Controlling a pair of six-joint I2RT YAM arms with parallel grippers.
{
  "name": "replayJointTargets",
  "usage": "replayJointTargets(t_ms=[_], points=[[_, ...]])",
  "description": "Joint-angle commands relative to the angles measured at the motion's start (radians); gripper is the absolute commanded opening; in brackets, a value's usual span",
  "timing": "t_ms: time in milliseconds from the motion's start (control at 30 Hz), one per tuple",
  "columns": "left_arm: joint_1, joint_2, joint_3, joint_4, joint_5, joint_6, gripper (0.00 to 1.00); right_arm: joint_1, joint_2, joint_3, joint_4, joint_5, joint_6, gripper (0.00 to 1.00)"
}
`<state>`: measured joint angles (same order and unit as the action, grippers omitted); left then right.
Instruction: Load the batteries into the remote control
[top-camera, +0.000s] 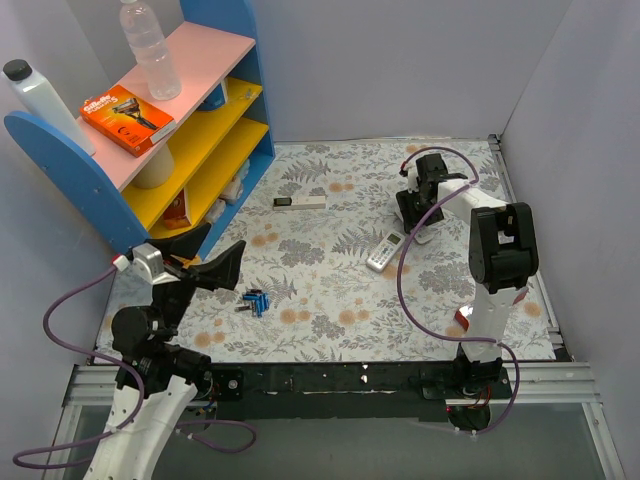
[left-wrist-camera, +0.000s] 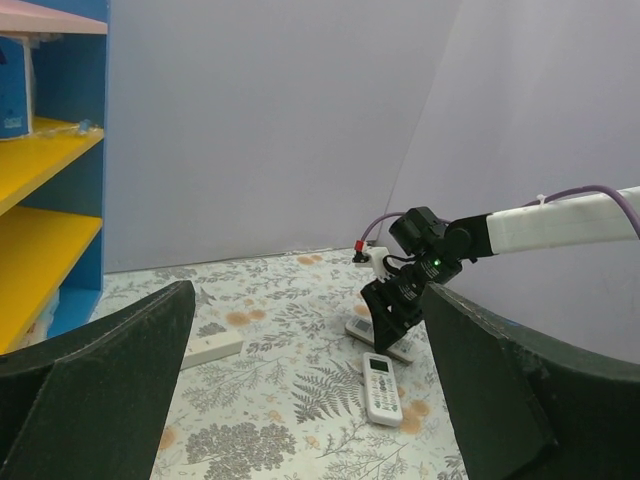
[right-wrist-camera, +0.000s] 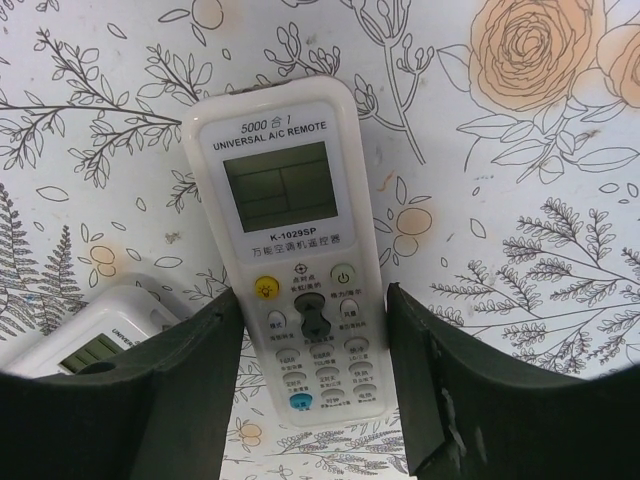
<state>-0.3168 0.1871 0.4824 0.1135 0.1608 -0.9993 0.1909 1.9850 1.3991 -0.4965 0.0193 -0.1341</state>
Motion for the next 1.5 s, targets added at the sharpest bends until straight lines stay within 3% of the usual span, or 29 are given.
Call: replayJointTargets(t_ms=[0,67,267,433,667,967,1267,1467], points=[[-0.004,0.029,0.013,0.012,0.045,-0.009,0.98,-0.002,-0.041,-0.015,0.027,-0.004,-0.002,0.39],[-0.004,0.044,0.013,0.024,0.063,-0.016,0.98,-0.002,-0.070,-0.025,0.042,-0.012,0.005,0.29],[-0.004,0.150,0.022,0.074,0.184,-0.070,0.98,-0.001,-0.234,-0.094,0.079,-0.119,0.054,0.21],[-0.004,0.261,0.065,0.106,0.321,-0.125,0.98,0.025,-0.397,-0.218,0.125,-0.280,0.103,0.07],[-0.004,0.406,0.094,0.206,0.459,-0.229,0.98,0.149,-0.625,-0.429,0.317,-0.482,0.298,0.01],[-0.014,0.563,0.038,0.449,0.520,-0.392,0.98,0.315,-0.882,-0.715,0.844,-0.617,0.658,0.01],[-0.143,0.684,0.016,0.592,0.473,-0.398,0.98,0.395,-0.959,-0.907,1.251,-0.667,0.962,0.01],[-0.208,0.761,0.009,0.650,0.450,-0.407,0.98,0.420,-0.940,-0.939,1.368,-0.693,1.039,0.01]])
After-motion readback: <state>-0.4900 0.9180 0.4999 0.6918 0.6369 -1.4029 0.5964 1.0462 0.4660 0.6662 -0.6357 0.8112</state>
